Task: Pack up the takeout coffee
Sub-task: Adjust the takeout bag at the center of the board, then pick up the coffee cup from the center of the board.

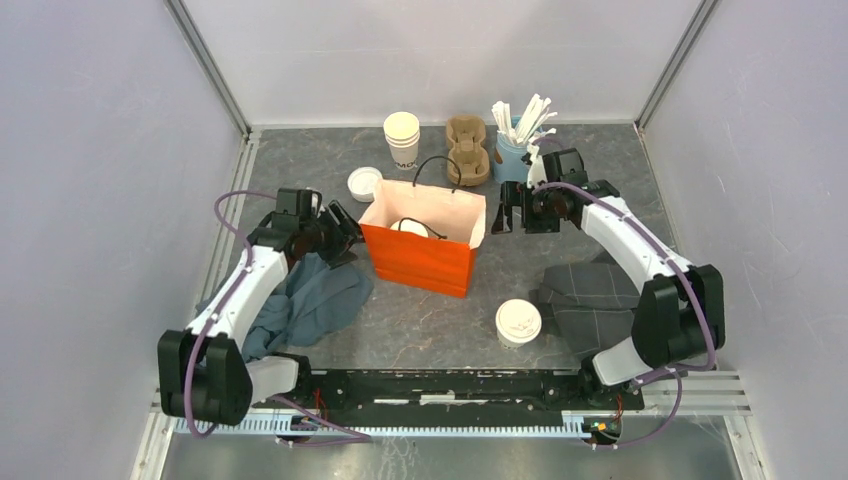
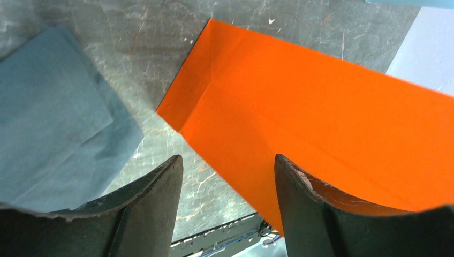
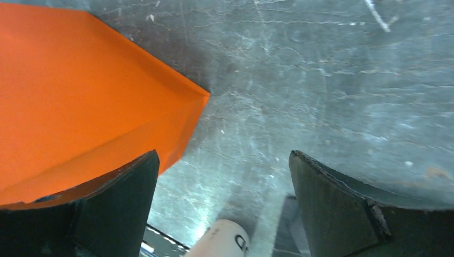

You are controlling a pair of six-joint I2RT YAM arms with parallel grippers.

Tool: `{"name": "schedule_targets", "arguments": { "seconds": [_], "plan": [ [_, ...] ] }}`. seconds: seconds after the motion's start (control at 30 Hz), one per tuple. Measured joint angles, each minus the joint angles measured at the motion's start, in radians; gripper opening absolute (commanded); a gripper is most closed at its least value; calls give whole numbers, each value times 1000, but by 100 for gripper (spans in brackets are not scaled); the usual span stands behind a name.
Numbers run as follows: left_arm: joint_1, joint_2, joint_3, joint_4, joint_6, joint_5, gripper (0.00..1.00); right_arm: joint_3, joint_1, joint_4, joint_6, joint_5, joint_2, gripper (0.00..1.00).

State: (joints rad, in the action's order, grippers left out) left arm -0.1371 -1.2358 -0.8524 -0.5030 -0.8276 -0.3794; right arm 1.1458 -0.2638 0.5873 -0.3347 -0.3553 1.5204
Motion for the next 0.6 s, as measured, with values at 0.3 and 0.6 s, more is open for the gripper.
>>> {"name": "schedule_targets", "arguments": {
  "seconds": [0.3, 0.6],
  "plan": [
    [0, 209, -27, -203, 27, 137, 83, 17, -93, 283, 187, 189, -230, 98],
    [0, 315, -147, -277, 51, 220, 84, -29, -323, 467, 62, 252, -352, 98]
  ]
}}
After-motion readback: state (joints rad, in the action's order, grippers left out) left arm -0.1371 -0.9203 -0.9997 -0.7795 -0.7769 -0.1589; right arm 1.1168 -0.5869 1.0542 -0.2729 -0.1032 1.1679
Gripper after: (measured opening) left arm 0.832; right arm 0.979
